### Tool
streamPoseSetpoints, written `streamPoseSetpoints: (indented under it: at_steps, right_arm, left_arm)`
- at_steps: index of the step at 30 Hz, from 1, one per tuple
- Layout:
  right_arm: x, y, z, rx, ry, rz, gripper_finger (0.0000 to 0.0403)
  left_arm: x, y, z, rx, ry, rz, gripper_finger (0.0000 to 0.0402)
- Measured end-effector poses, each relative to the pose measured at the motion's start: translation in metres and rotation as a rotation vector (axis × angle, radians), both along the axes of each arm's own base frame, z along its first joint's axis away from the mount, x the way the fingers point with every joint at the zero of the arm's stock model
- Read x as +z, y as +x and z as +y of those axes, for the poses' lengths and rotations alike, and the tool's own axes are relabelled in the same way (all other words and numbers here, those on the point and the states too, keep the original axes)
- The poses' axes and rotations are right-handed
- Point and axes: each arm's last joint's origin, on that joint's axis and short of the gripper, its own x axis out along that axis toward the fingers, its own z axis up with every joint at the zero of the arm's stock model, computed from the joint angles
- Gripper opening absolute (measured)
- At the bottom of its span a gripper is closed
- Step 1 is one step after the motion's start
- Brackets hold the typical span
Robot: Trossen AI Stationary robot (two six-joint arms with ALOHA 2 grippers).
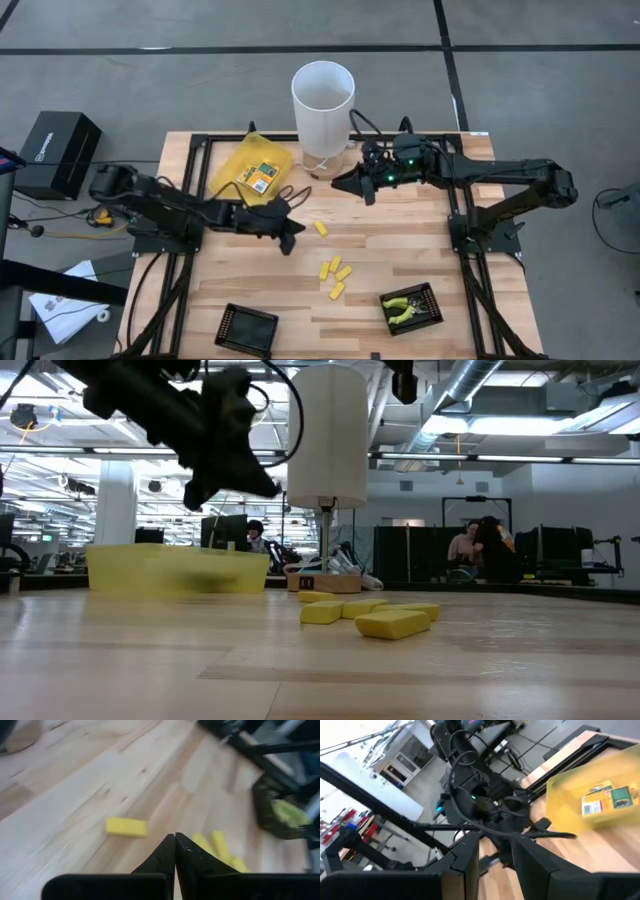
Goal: Pick & Place School Supplies
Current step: Put the eraser into the bottom left black bin
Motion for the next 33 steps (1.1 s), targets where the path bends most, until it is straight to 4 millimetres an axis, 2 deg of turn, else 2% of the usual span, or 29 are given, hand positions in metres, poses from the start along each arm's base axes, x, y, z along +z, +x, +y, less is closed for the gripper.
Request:
streamPoseSetpoints:
  at_steps: [10,18,23,33]
  right_arm:
    - [-0.001,0.000,0.003,0.015,-0.005,0.014,0.0107]
    - [0.000,-0.001,0.005,0.022,-0.005,0.009,0.0107]
    - [0.000,-0.001,0.006,0.031,-0.001,0.009,0.0107]
    - [0.000,-0.001,0.006,0.031,0.000,0.009,0.0107]
  left_arm:
    - [-0.007,0.037,-0.007,-0.029,0.106,0.042,0.0000]
    - [-0.031,0.045,-0.007,-0.030,0.118,0.122,0.0000]
    - [-0.041,0.048,0.001,-0.003,0.121,0.151,0.0000]
    - [-0.038,0.053,0.023,0.046,0.134,0.111,0.0000]
